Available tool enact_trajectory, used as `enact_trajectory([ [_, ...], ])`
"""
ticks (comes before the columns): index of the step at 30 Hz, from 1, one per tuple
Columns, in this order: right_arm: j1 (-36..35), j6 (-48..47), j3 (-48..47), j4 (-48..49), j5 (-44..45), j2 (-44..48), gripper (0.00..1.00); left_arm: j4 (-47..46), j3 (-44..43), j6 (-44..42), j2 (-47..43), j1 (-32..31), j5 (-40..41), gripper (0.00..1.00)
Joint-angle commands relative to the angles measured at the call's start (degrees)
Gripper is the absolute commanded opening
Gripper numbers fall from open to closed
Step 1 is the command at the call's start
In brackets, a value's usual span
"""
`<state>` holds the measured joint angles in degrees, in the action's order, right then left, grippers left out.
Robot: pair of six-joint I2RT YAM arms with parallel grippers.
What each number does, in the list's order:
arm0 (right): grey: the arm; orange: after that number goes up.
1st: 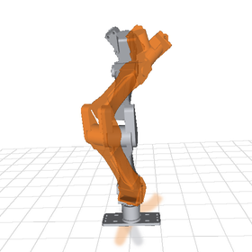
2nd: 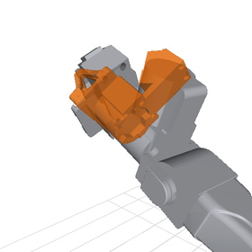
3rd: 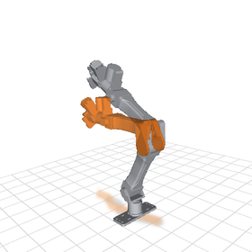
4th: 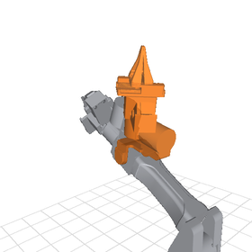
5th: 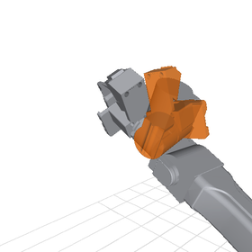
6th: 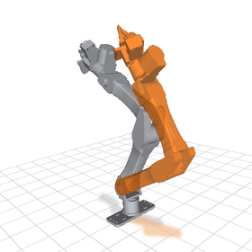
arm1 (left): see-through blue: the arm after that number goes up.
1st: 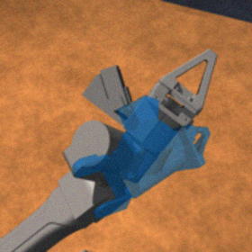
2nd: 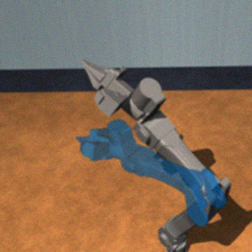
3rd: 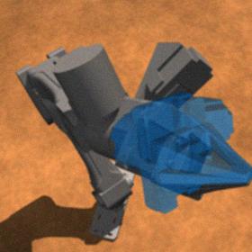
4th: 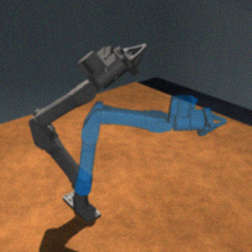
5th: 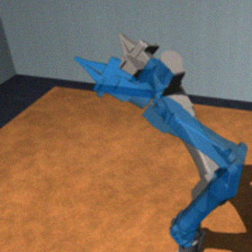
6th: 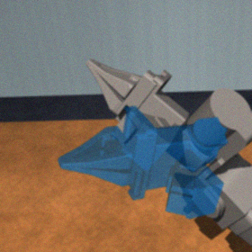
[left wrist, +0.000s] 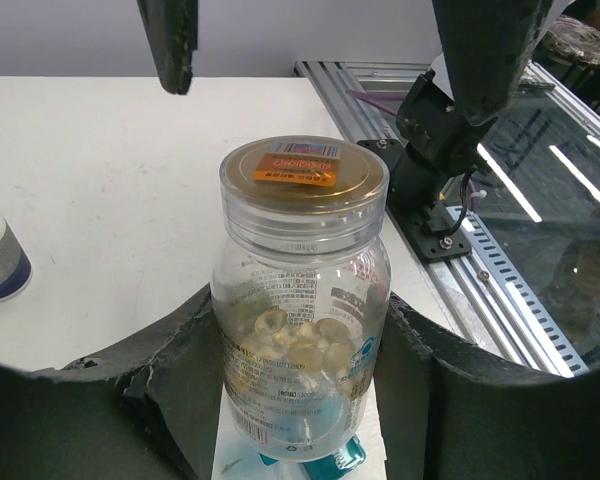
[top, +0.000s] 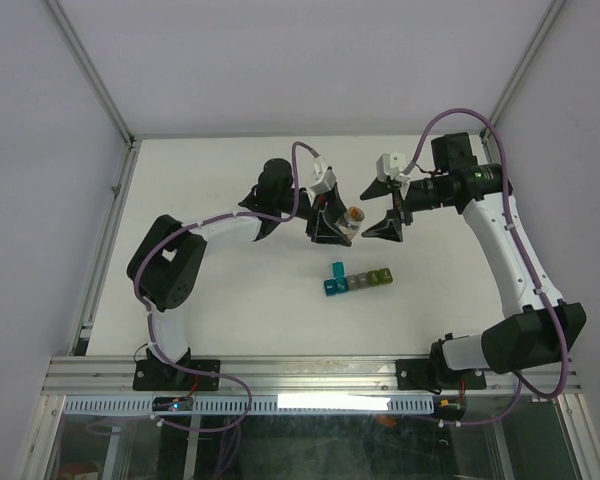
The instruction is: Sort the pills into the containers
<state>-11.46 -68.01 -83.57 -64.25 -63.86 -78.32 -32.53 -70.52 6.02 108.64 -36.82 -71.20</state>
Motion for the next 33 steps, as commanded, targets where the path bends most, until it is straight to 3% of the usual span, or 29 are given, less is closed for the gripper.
enact_trajectory([
  [1, -2.1, 3.1, -1.6, 1.0, -1.2, -0.7, 0.84, 3.1, -2.4, -5.5, -2.8, -1.0, -2.3, 0.0],
  [13, -4.4, 6.1, -2.4, 1.2, 2.5, -3.8, 0.68, 12.0, -4.1, -12.7, -3.4, -2.3, -0.6, 0.0],
  [19, -4.5, 5.9, -0.5, 0.9, 3.3, -2.9, 0.63, 12.5, -4.2, -13.1, -3.5, -2.4, -0.6, 0.0],
  [23, -4.5, 5.9, 0.1, 0.6, 4.2, -2.3, 0.54, 12.5, -4.2, -13.1, -3.7, -2.4, 0.0, 0.0],
  [30, -4.5, 6.6, 1.8, 1.2, 5.5, -1.8, 0.61, 12.5, -4.2, -13.1, -3.9, -2.5, 0.3, 0.0],
  [33, -4.5, 6.7, 2.2, 1.2, 5.6, -1.8, 0.57, 12.4, -4.1, -13.2, -4.0, -2.5, 0.3, 0.0],
])
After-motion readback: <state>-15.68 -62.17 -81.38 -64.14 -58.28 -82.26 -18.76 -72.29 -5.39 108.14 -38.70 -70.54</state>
